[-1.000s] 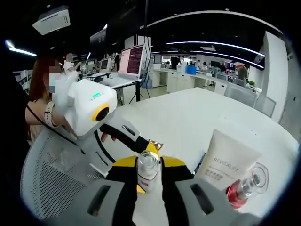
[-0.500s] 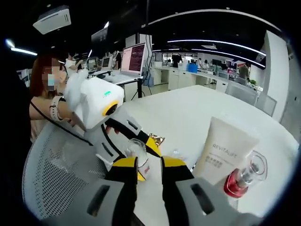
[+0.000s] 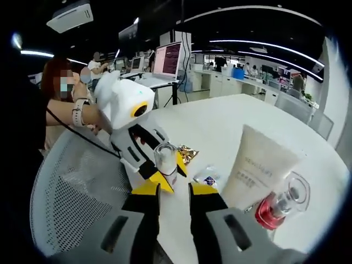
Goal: Arrange the skincare products in the storage area until every visible bottle or jar stands upright without overlapping.
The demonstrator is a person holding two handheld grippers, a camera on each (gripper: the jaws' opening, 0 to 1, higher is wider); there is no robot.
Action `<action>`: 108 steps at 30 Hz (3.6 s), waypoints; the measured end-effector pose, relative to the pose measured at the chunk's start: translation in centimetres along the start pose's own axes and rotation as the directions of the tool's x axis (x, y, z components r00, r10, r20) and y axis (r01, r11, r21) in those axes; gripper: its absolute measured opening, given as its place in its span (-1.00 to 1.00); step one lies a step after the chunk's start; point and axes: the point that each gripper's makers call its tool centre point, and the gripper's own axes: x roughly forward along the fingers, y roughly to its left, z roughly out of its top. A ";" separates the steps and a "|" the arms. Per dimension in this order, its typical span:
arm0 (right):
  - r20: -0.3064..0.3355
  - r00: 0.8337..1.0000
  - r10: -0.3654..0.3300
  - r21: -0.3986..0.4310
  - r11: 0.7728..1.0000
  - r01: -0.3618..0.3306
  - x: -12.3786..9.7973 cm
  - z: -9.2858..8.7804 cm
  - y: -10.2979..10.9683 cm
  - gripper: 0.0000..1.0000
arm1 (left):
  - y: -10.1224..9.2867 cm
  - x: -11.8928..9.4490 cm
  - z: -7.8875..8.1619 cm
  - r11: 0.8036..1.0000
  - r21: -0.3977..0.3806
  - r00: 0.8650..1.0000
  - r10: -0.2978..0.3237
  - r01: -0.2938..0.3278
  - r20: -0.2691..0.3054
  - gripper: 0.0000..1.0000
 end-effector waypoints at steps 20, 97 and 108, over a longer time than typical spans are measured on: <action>-0.068 0.990 0.127 -0.118 0.984 -0.134 -3.2 -3.0 -1.0 -0.58 | 0.3 -0.6 -2.5 0.997 0.041 0.986 0.064 -0.058 -0.155 -0.32; -0.171 0.981 0.093 -0.057 0.993 -0.104 -0.6 -8.2 -3.8 -0.70 | -4.8 6.7 2.0 0.985 0.120 0.985 -0.103 0.120 -0.139 -0.90; -0.204 0.976 0.074 -0.063 0.994 -0.088 -1.4 -9.4 -4.1 -0.73 | -5.6 7.7 2.6 0.981 0.133 0.983 -0.122 0.141 -0.140 -0.89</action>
